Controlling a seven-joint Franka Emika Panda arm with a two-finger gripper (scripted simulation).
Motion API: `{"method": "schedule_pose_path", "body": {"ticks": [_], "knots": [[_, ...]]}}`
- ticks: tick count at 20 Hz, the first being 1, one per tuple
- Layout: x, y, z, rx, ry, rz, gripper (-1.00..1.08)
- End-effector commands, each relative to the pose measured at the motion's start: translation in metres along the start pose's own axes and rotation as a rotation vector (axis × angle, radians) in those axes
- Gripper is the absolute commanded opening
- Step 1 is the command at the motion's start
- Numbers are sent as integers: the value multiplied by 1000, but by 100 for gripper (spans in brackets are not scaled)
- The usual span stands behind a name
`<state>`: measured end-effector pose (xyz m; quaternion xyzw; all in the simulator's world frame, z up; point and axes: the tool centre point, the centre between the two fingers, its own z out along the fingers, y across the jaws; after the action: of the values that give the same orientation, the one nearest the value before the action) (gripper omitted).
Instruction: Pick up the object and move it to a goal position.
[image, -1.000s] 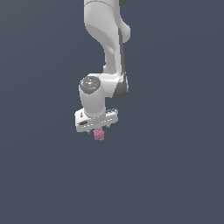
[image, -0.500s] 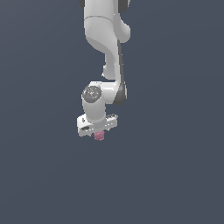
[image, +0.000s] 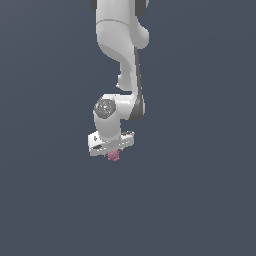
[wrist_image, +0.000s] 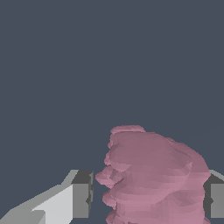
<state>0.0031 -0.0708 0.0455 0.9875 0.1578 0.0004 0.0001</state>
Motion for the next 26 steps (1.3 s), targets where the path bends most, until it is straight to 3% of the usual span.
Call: {"method": "schedule_pose_path", "body": {"ticks": [1,14,26], "knots": [[0,0,1,0,-1,0,-100],[-5,-16,-25,0,0,0,-100],[-24,-71,-110,-1,-1,-1,-100]]}}
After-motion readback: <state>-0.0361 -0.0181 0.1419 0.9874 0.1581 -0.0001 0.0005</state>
